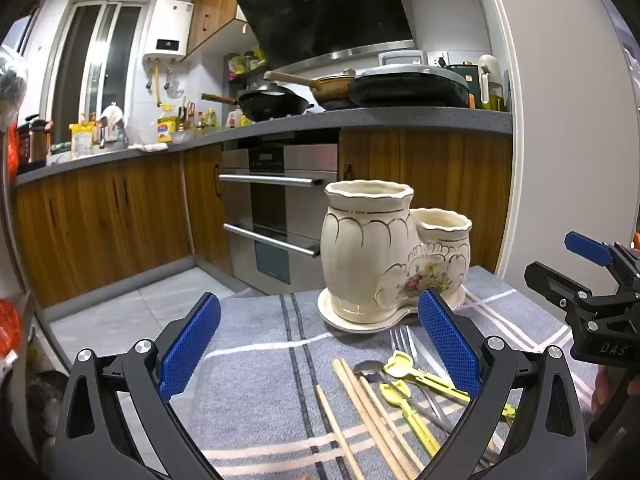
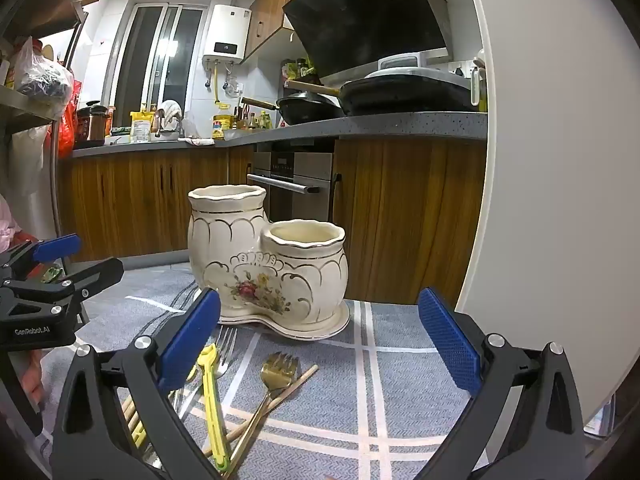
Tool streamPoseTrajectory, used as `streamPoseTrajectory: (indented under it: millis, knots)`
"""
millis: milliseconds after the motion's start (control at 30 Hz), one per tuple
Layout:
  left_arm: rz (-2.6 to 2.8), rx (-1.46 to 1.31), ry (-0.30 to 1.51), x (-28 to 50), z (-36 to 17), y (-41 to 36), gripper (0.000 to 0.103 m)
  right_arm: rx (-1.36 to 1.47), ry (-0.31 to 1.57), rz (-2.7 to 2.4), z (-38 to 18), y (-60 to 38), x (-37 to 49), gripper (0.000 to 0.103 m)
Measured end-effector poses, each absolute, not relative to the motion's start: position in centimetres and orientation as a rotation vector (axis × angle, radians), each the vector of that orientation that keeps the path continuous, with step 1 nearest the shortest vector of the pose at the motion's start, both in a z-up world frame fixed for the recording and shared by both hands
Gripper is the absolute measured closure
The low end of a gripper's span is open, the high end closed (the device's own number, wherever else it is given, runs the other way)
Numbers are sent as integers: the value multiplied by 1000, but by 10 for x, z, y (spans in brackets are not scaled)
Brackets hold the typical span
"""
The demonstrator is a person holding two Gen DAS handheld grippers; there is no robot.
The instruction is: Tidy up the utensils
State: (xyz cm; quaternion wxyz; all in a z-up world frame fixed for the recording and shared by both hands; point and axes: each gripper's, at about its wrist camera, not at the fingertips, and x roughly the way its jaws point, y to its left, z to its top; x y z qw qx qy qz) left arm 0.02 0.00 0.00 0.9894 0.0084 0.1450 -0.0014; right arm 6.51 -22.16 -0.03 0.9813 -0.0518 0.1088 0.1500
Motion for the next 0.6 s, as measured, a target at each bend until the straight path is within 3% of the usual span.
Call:
streamPoseTrajectory:
  millis: [600]
  knots:
    - [-3, 16, 289, 0, 0, 0, 5, -103, 226, 302, 0, -221, 65, 5]
